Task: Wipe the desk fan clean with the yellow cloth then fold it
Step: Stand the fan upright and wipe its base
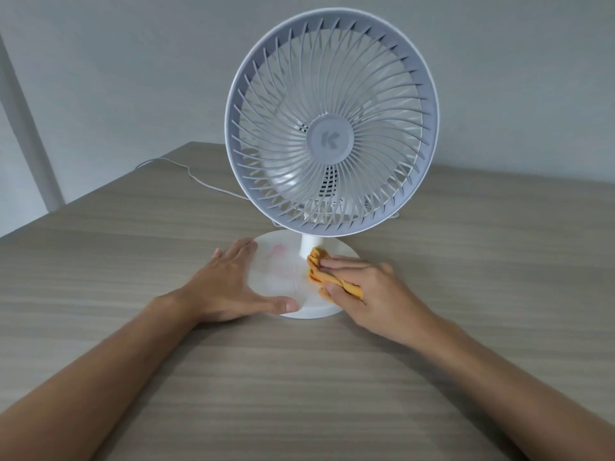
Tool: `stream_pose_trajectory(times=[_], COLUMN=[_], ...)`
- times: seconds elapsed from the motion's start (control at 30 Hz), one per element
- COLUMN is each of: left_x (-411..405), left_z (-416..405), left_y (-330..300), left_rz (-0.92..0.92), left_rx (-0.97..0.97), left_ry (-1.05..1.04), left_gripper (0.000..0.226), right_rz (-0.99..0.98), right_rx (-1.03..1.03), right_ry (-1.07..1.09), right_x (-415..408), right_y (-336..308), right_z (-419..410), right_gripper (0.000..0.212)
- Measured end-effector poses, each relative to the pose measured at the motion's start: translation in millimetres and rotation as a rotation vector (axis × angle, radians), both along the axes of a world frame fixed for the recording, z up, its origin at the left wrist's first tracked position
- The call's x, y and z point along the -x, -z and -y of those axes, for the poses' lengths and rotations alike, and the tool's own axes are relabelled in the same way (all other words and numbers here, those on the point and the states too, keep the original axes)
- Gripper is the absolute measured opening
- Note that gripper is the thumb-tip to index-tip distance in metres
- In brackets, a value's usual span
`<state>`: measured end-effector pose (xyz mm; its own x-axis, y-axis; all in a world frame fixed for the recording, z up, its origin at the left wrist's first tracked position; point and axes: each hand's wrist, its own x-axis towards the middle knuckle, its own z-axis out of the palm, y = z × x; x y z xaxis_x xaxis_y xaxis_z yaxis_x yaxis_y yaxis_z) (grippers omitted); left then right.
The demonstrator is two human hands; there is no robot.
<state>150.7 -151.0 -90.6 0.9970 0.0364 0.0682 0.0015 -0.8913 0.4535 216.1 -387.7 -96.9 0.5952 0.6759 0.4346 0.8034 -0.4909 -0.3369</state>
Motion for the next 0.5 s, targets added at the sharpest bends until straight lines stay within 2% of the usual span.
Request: stream_pose_trajectory(times=[0.1, 0.27, 0.5], left_x=[-5, -6, -5], left_z=[-5, -6, -4], left_y=[4, 6, 4], left_rz=[0.028, 0.043, 0.043], left_rx=[0.014, 0.018, 0.027], left_ry=[0.036, 0.034, 0.003], left_gripper=[0.127, 0.124, 0.127], right_rz=[0.012, -0.152, -0.081], right_rx=[0.031, 0.077, 0.057], right_ry=[0.104, 0.292, 0.176], right_x=[-28, -70, -35], right_y=[-7, -16, -6], right_z=[5, -4, -9], right_gripper=[0.034, 0.027, 0.036])
